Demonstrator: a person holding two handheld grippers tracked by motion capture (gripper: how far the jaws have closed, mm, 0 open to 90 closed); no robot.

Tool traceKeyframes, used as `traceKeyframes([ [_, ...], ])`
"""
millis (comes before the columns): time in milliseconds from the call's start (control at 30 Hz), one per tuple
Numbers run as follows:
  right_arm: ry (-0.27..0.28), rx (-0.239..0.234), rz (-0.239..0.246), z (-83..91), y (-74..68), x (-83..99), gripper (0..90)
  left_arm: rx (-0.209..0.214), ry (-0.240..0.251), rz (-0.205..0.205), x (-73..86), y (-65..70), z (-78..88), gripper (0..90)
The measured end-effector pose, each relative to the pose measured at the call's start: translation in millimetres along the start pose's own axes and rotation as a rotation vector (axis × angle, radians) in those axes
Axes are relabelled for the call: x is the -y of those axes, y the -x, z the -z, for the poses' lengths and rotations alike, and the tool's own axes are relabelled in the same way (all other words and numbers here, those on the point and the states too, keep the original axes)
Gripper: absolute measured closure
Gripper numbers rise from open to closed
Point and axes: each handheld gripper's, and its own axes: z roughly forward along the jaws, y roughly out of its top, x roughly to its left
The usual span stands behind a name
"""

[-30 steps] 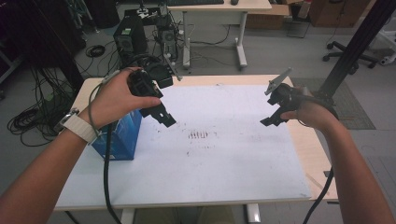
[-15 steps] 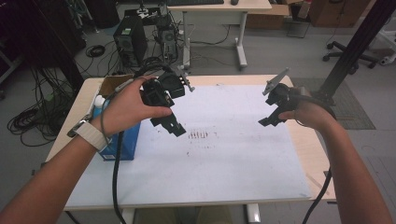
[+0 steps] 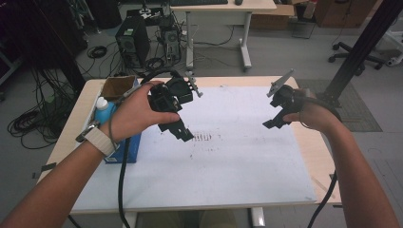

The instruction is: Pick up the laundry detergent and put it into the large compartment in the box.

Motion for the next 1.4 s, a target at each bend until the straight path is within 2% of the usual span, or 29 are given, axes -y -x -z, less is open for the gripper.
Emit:
traceKeyframes([
  [333,0.007,0.0,0.005,0.4,0.8,-2.1,9.7,0.004,0.008,-0.018,-4.4,7.6,-3.6,6.0],
  [600,0.011,0.003,0.007,1.3,-0.2,-3.0,9.7,0.007,0.016,-0.016,-4.7,10.1,-4.9,6.0],
  [1400,0.01,0.002,0.001,-0.1,-2.3,-0.5,9.7,0.014,0.029,-0.009,-3.9,5.9,-6.5,6.1],
])
